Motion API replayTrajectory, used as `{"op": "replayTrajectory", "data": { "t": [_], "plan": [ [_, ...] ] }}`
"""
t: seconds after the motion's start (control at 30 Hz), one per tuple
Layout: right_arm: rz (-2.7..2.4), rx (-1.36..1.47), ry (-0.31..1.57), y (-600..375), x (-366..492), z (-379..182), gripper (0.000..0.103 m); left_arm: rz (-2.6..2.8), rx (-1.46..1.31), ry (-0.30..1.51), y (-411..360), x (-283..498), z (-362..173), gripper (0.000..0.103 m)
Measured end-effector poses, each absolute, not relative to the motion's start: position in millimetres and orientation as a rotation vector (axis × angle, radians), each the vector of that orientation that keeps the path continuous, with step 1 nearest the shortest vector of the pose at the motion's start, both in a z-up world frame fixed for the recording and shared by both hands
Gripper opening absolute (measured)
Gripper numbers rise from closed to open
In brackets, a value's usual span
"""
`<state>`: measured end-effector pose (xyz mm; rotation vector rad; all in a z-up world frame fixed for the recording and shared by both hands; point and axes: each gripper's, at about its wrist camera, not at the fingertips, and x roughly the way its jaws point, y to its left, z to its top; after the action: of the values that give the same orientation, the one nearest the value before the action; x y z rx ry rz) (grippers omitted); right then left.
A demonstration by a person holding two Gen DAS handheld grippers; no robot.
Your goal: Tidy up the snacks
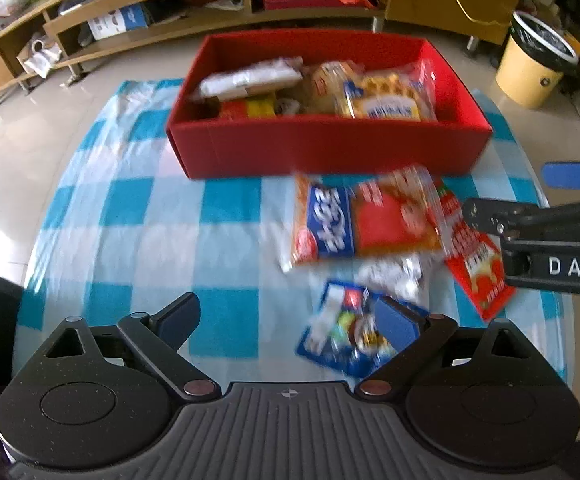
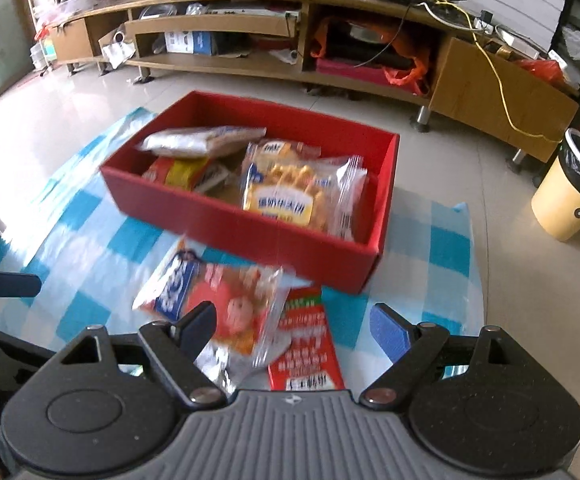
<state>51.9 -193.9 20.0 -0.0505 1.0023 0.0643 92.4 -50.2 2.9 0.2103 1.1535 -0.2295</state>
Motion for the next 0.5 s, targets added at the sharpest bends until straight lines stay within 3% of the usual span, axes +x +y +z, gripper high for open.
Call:
{"op": "replayTrajectory", "data": {
  "t": [0.5],
  "plan": [
    [0.059,-0.075,1.044,-203,32,10,0.081,-0.277,0.297,1.168,-70,65,-11,0.097]
  ]
}}
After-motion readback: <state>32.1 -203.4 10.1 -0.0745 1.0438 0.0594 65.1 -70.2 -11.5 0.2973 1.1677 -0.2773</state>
